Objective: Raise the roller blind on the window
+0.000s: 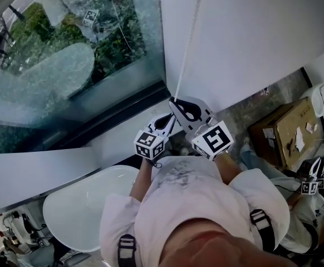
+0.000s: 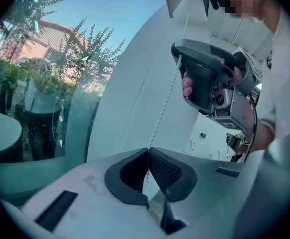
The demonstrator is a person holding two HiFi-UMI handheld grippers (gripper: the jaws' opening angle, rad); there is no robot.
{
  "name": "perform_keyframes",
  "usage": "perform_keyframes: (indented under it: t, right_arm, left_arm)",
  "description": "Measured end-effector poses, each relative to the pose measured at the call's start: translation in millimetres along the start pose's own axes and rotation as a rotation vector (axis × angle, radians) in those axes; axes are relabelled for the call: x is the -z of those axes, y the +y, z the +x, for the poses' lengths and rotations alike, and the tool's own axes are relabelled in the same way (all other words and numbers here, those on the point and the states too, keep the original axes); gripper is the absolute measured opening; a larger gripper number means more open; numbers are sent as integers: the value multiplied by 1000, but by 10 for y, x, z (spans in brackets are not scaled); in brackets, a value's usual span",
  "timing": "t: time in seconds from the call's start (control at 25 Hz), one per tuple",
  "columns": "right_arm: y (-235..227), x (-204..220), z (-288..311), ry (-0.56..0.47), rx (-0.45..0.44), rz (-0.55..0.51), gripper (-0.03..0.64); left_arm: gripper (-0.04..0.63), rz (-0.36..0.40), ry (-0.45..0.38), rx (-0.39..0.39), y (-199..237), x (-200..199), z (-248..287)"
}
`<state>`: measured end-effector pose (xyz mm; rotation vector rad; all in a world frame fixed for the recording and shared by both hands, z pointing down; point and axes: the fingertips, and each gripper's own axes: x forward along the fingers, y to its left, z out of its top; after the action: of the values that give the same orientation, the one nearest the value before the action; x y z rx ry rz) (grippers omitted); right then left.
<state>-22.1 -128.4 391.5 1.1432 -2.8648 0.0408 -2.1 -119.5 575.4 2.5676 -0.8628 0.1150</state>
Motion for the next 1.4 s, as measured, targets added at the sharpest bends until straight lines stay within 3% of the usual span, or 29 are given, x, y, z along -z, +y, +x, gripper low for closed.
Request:
perform_keyframes:
  t: [0.64, 0.96, 1.16, 1.4]
  right_arm:
    - [51, 419, -4, 100, -1, 19, 69]
    - [62, 390, 15, 99, 0, 3, 69]
    - [74, 389, -34, 102, 1, -14, 69]
    - [14, 418, -16, 101, -4, -17, 69]
  left_arm:
    - [9, -49, 95, -19, 97, 489, 49]
    - [9, -56, 118, 6, -34, 476, -42]
    - [11, -42, 90, -7, -152, 333, -202]
    - [70, 26, -21, -22, -194, -259, -366]
